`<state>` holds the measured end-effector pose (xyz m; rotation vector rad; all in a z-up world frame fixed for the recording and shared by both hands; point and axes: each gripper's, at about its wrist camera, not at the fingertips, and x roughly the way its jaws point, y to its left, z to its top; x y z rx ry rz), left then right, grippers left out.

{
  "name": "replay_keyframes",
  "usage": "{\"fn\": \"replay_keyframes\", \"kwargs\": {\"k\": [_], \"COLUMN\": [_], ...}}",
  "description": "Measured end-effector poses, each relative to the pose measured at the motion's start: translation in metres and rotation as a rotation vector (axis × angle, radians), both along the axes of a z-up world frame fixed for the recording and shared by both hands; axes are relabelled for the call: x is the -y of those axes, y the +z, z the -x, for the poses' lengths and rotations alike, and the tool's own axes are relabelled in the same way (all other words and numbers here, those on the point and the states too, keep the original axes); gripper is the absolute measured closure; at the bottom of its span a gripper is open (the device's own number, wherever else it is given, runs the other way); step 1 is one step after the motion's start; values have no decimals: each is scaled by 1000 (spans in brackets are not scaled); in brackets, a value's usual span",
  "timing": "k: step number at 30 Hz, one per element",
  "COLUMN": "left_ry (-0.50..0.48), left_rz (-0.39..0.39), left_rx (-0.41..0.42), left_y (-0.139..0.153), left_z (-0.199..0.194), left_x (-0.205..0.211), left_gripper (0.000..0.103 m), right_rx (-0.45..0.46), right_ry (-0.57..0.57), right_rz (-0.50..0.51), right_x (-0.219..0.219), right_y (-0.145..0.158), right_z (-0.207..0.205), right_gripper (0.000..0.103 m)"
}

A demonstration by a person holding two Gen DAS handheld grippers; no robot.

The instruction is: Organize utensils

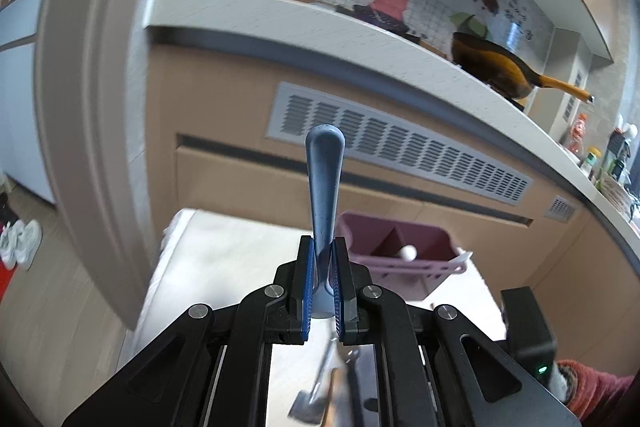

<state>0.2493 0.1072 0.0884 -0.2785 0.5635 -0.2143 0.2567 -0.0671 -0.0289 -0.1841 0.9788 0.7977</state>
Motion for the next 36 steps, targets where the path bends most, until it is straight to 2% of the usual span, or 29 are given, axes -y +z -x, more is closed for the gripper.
{"fn": "replay_keyframes", "kwargs": {"k": [2, 5, 8, 12, 13, 16, 18, 20, 22, 24, 27, 33, 36], "left_ry": [12, 21, 31, 36, 36, 42, 46, 44, 37, 29, 10, -47, -76], "left_rz": [5, 15, 30, 58, 63, 65, 70, 74, 76, 79, 88, 80, 66], "left_rx": [-9, -22, -25, -23, -25, -33, -34, -35, -36, -41, -56, -91, -114], "left_y": [-8, -17, -23, -30, -32, -33, -33, -33, -33, -35, -40, -47, -50], "left_z": [7, 18, 25, 30, 30, 32, 34, 37, 38, 38, 36, 28, 23], "left_x": [-8, -19, -28, -33, -34, -36, -38, -38, -37, -34, -29, -4, 12], "left_gripper": [94, 94, 94, 94, 94, 94, 94, 94, 94, 94, 94, 94, 94], "right_rx": [-40, -61, -95, -164, -162, -131, -70, -28, -15, -18, -27, 7, -9], "right_ry": [-38, 46, 41, -145, -181, -267, -281, -231, -173, -132, -140, -237, -194], "right_rz": [10, 74, 81, 10, 12, 103, 138, 188, 196, 204, 205, 232, 203], "right_x": [-8, -24, -28, -27, -28, -42, -50, -57, -51, -33, -3, 47, 56], "right_y": [-8, -15, -17, -27, -29, -44, -43, -44, -45, -44, -39, -30, -28], "right_z": [-1, 13, 28, 20, 14, 1, -2, 0, 2, 2, 1, -10, -14], "right_gripper": [66, 66, 66, 67, 67, 67, 69, 69, 72, 87, 95, 95, 94]}}
